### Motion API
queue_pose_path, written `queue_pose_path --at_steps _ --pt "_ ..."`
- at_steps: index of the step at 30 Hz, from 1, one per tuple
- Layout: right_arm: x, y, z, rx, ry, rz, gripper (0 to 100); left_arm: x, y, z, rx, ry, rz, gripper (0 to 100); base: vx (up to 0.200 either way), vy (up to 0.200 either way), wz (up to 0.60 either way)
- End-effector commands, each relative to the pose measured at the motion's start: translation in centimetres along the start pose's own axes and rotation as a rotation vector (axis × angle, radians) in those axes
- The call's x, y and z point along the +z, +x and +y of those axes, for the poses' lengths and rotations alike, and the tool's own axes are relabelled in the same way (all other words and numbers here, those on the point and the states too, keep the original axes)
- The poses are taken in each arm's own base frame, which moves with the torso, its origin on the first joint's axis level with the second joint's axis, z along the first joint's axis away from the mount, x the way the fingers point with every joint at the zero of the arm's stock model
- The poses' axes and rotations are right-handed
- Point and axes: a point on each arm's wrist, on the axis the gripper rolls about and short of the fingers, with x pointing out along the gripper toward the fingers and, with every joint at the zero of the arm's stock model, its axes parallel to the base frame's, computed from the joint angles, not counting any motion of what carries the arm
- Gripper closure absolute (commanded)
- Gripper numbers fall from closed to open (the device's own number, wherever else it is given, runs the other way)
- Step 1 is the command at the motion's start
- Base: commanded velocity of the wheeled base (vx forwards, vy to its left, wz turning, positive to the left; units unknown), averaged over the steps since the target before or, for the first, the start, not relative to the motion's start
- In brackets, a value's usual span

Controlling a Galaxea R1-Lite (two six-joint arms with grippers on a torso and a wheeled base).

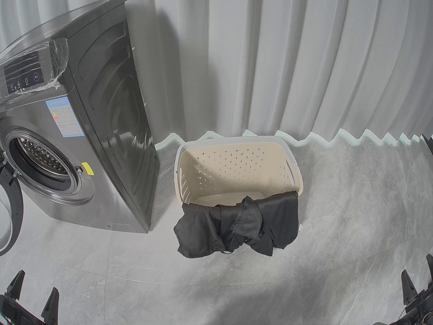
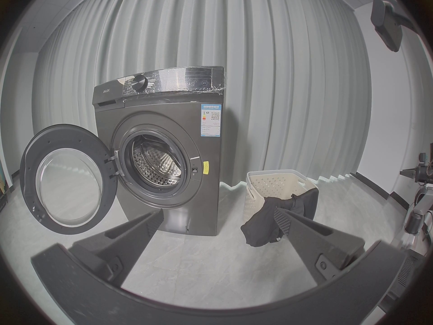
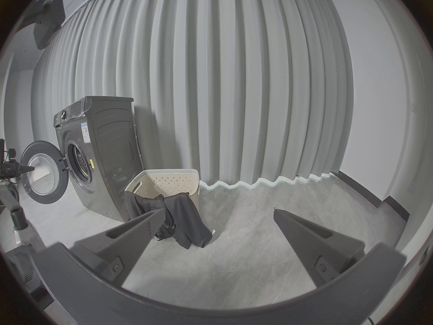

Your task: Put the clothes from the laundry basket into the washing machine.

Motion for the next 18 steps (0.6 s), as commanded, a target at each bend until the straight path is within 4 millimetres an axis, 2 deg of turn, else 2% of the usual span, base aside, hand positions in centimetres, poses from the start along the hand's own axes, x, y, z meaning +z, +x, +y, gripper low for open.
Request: queue_pose_path --at_steps 1,12,18 --pt "-0.52 0.01 0.00 0.001 0.000 0.001 0 -0.45 -0.03 0.01 0.001 0.001 -0.003 0 0.200 0.000 0.00" --pt "-0.54 0.01 0.00 0.001 0.000 0.003 0 -0.45 -0.03 0.01 0.001 -0.001 -0.003 0 0.200 0.000 0.00" --pt "-0.56 0.01 0.01 -0.001 0.007 0.004 0 -0.45 -0.03 0.01 0.001 -0.001 -0.003 0 0.000 0.000 0.00"
